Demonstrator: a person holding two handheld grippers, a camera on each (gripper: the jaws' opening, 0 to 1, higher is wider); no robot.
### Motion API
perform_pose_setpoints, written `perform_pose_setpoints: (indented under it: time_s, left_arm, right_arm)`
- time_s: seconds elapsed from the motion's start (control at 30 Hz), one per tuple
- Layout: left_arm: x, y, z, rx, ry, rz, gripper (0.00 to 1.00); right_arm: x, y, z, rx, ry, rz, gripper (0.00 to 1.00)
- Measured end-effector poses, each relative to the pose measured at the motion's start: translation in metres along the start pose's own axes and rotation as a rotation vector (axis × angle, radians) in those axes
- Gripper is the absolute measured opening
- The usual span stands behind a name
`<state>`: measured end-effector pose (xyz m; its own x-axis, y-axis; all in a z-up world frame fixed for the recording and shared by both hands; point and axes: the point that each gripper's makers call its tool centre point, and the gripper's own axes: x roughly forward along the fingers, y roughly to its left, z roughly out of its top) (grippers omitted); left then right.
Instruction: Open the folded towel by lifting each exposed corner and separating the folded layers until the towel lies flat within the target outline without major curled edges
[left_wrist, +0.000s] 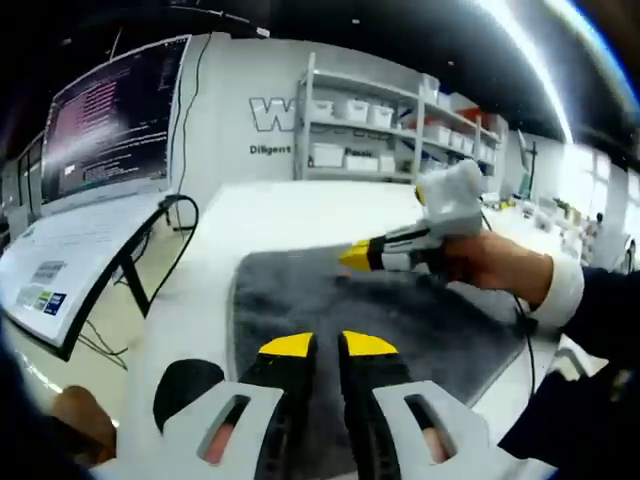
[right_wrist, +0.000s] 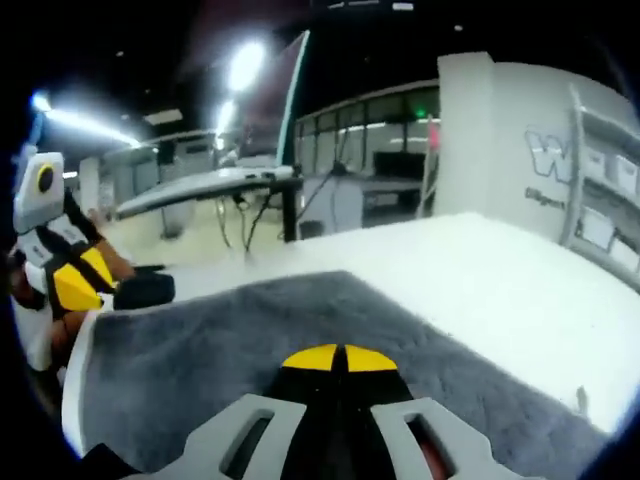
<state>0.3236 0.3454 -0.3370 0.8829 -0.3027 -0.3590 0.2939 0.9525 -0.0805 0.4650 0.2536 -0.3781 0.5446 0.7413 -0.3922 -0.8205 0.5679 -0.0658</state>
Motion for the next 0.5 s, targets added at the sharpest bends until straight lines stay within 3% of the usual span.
perform_pose_setpoints:
  time_s: [0.2,0.27,0.4,0.5]
  left_arm:
    - [-0.007,-0.003,0.016,-0.013,-0.094,-0.002,0.20]
    - [-0.008,-0.004,0.019,-0.019,-0.111,-0.014,0.23]
    - [-0.012,-0.008,0.025,-0.033,-0.154,-0.040,0.25]
    - [-0.014,-0.009,0.031,-0.038,-0.188,-0.052,0.29]
  right_arm:
    - [-0.038,-0.026,0.005,-0.034,-0.019,-0.053,0.00]
    - [-0.050,-0.029,0.002,-0.068,-0.012,-0.032,0.00]
    - [-0.086,-0.038,-0.008,-0.064,-0.033,-0.040,0.00]
    - [-0.110,-0.049,-0.010,-0.120,-0.065,-0.063,0.00]
